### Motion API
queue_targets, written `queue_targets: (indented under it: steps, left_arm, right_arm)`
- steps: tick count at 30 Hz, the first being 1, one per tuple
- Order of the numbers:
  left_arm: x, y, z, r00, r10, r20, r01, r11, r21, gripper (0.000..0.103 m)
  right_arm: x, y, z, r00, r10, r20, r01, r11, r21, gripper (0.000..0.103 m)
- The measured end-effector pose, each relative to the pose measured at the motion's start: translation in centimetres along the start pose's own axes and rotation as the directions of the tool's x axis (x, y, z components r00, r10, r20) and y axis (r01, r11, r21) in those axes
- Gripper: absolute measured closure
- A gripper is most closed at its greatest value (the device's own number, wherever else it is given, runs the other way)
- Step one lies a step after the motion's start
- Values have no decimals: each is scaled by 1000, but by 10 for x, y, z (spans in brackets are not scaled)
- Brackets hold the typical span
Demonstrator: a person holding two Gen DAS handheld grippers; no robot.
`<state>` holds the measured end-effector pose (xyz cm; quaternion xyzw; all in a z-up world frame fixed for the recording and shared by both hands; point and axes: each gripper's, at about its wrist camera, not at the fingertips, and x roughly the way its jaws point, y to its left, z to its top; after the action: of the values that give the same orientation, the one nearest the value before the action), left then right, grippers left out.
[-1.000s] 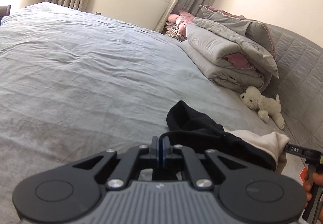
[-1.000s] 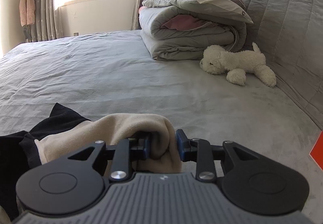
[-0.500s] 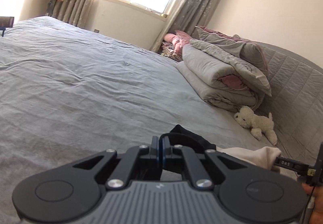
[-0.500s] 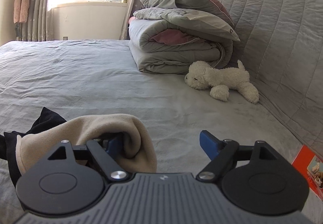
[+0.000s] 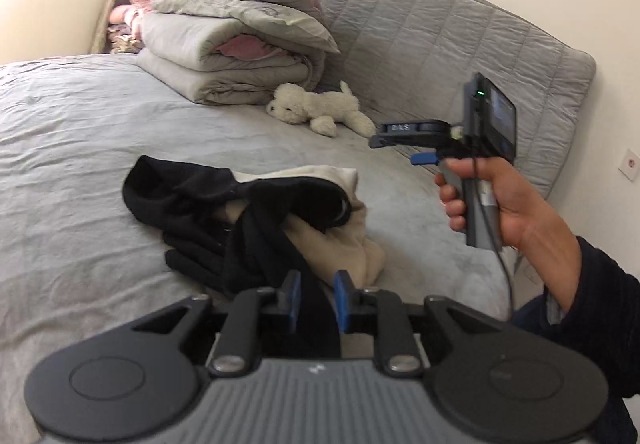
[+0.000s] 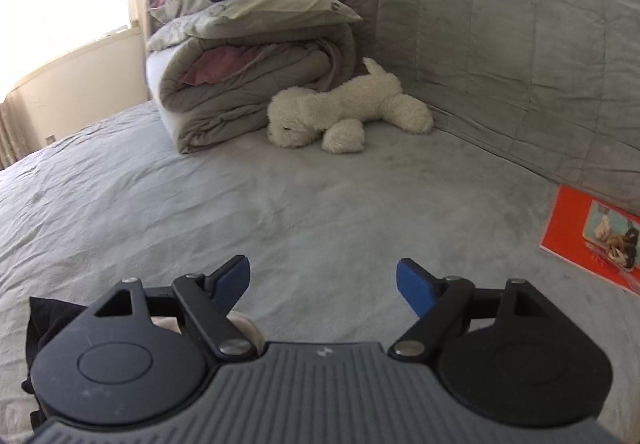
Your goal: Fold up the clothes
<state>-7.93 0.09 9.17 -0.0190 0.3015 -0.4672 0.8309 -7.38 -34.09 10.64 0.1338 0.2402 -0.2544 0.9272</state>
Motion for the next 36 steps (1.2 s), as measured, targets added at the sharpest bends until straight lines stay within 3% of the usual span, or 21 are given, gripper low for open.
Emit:
queue_targets:
  steps: [2,3,5,6,9,10,12,13,15,17,18,20,22,24,25,26,28,31,36]
  left_arm:
    - [2,11,1,996,84,-1,-84,996,-34,71]
    - [4,15,1,992,126,-9,-126,991,-46,70]
    - [12,24,0,978,206,-37,-208,977,-55,69]
    - [14,27,0,971,233,-46,-236,970,-56,65]
    - [16,32,-2,957,283,-56,-287,955,-70,49]
    - [15,32,-2,957,286,-53,-289,955,-71,47]
    - [13,33,-2,955,291,-47,-294,953,-72,41]
    - [12,32,-2,954,296,-43,-298,952,-70,40]
    - [11,30,-2,948,317,-31,-319,946,-53,35]
    - [9,29,-1,939,343,-20,-343,939,-32,33]
    - [9,28,-1,935,353,-12,-353,935,-20,32]
    - [4,25,0,934,357,21,-358,934,17,30]
    - [-4,22,3,936,345,77,-348,937,35,23]
    - [-12,18,4,939,320,128,-329,942,57,20]
    - [-15,15,5,941,303,150,-316,946,74,20]
    - [-18,12,5,943,288,170,-306,947,94,18]
    - [-23,6,5,943,264,203,-294,947,133,16]
    - [-24,-3,3,942,241,232,-287,939,188,16]
    - [-20,-21,-4,954,166,248,-236,929,286,16]
  right_arm:
    - [-4,23,-7,972,230,-43,-233,968,-98,20]
    - [-7,37,-13,954,291,-70,-299,940,-163,19]
    - [-12,64,-25,910,392,-133,-414,864,-287,9]
    - [-15,79,-34,907,392,-152,-420,829,-369,6]
    - [-9,110,-62,963,234,-137,-269,762,-589,4]
    - [-5,113,-66,975,187,-124,-223,756,-616,5]
    - [8,108,-64,984,137,-113,-177,781,-599,35]
    - [7,105,-62,981,155,-114,-193,799,-570,56]
    - [3,101,-56,972,205,-115,-235,833,-501,73]
    - [-21,108,-57,947,311,-77,-308,817,-487,85]
    - [-34,112,-57,929,365,-56,-345,805,-483,88]
    - [-65,121,-59,852,521,-51,-475,728,-495,90]
    - [-102,127,-59,693,718,-68,-643,572,-509,92]
    - [-132,124,-56,510,857,-76,-757,404,-514,93]
    - [-142,121,-52,436,897,-73,-791,344,-506,93]
    - [-148,116,-47,384,921,-67,-818,306,-487,93]
    - [-148,107,-37,348,936,-57,-850,289,-441,93]
    - [-128,93,-26,365,929,-60,-880,323,-349,93]
    - [-112,87,-17,417,908,-52,-882,390,-265,93]
